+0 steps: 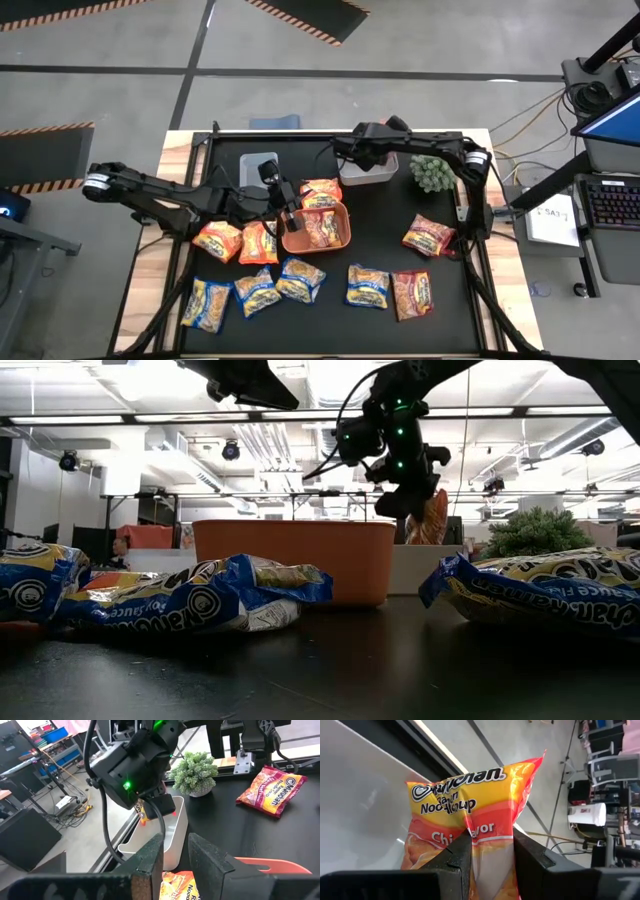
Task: Sort Maruchan noodles
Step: Put the orange noodle packet into the white bin, then put the middle orange noodle packet into the white bin
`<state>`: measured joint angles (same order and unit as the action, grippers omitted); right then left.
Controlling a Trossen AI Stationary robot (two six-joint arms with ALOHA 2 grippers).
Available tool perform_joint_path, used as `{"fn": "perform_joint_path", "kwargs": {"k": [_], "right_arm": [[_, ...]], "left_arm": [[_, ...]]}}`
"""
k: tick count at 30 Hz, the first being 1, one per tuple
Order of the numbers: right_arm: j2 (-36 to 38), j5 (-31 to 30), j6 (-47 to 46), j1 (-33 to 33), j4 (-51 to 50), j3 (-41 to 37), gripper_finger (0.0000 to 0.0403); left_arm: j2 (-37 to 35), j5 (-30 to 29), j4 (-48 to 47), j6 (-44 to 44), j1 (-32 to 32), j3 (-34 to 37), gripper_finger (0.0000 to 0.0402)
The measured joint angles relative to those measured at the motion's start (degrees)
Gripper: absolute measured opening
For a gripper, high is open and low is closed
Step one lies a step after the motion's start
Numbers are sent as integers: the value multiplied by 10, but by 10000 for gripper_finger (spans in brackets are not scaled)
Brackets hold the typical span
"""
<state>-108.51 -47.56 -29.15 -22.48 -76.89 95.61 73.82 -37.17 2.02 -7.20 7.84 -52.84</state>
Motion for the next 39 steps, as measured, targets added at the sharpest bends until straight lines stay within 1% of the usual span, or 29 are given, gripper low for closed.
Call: {"fn": "perform_joint_path", "kwargs": {"k": [13,21,26,31,35,39], "right_arm": [[-56,0,-3,2,3,-3,103],[-66,0,-4,2,2,-3,146],[-62,9,-5,1,-5,-3,168],[-49,10,-4,-2,-11,-3,171],[-21,11,-3,-2,-15,-3,171],[29,12,-4,13,-29,-3,174]], "left_arm": [[0,0,0,-2,0,0,74],[0,0,0,-4,0,0,74],[0,0,0,-4,0,0,74],[0,0,0,-4,0,0,74],[0,0,0,-4,0,0,74],[0,0,0,-4,0,0,74]]}}
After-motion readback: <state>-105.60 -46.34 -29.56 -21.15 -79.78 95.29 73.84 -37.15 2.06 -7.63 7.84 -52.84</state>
